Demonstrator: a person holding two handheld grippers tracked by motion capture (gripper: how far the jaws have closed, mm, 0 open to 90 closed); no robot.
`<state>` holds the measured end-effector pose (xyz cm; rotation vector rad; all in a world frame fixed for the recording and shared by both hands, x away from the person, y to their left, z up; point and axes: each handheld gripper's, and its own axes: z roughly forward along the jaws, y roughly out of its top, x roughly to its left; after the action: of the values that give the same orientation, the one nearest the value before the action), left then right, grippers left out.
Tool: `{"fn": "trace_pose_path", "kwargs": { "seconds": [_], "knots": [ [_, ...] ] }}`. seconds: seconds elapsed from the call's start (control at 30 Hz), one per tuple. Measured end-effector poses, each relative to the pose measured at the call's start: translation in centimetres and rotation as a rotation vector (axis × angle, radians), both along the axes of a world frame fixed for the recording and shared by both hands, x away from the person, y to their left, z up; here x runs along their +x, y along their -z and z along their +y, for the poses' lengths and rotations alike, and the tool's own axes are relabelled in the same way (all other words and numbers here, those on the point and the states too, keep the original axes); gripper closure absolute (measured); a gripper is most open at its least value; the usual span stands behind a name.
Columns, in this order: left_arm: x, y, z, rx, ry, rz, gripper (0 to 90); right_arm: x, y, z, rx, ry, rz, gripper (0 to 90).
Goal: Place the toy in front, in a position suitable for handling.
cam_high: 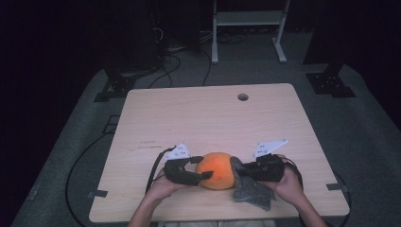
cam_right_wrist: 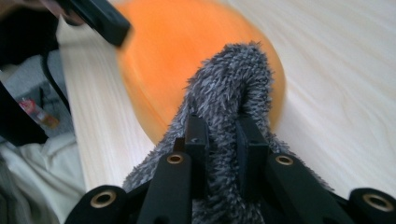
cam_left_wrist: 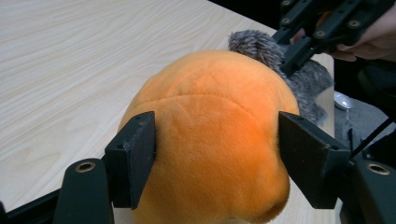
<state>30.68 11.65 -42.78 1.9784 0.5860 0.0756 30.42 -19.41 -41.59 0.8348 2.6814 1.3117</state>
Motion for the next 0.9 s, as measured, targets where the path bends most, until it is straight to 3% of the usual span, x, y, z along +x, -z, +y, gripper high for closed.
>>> {"fn": "trace_pose_path", "kwargs": {
  "seconds": [0.17, 0.23, 0.3, 0.33, 0.37, 0.47, 0.57, 0.63, 0.67, 0.7, 0.77, 0.83, 0.9],
  "knots": [
    [0.1, 0.0, -0.2, -0.004, 0.026, 0.005, 27.0, -0.5, -1.4, 0.9, 0.086, -0.015, -0.056, 76.6],
    [0.5, -0.2, 0.3, 0.019, 0.022, 0.069, 18.4, -0.2, -0.9, 1.3, 0.074, -0.024, -0.032, 76.7],
    [1.1, 0.3, 0.7, 0.056, -0.009, 0.179, 9.4, 0.0, -0.3, 1.2, 0.088, -0.033, 0.009, 76.9],
    [1.4, 0.9, 0.7, 0.042, 0.006, 0.236, 8.3, 0.1, -0.2, 0.9, 0.097, -0.031, 0.023, 76.9],
    [1.4, 1.4, 0.5, 0.033, 0.024, 0.262, 8.9, 0.1, -0.2, 0.8, 0.099, -0.031, 0.030, 76.9],
    [1.1, 1.0, 0.1, 0.033, 0.017, 0.180, 18.5, -0.3, -0.4, 1.1, 0.078, -0.034, 0.002, 77.2],
    [0.5, -0.1, 0.0, 0.016, -0.016, -0.018, 29.0, -0.8, -0.9, 1.0, 0.091, -0.016, -0.044, 77.4],
    [0.1, -0.5, -0.5, 0.068, -0.024, -0.129, 29.4, -0.8, -1.0, 1.1, 0.085, -0.006, -0.063, 77.5],
    [0.0, -0.6, -0.7, 0.103, -0.012, -0.149, 28.8, -0.7, -0.9, 1.3, 0.074, -0.003, -0.061, 77.6],
    [0.1, -0.4, -0.9, 0.107, -0.003, -0.136, 27.1, -0.6, -0.6, 1.5, 0.056, -0.004, -0.057, 77.7],
    [0.3, -0.1, -0.6, 0.076, -0.010, -0.103, 22.1, -0.6, -0.3, 1.7, 0.053, -0.005, -0.050, 77.7],
    [0.5, 0.0, -0.2, 0.048, -0.017, -0.077, 21.1, -0.9, -0.8, 2.0, 0.058, -0.008, -0.078, 77.6],
    [0.3, 0.1, -0.3, 0.056, -0.017, -0.113, 24.4, -1.3, -1.3, 2.4, 0.105, -0.036, -0.090, 77.7]
  ]
}}
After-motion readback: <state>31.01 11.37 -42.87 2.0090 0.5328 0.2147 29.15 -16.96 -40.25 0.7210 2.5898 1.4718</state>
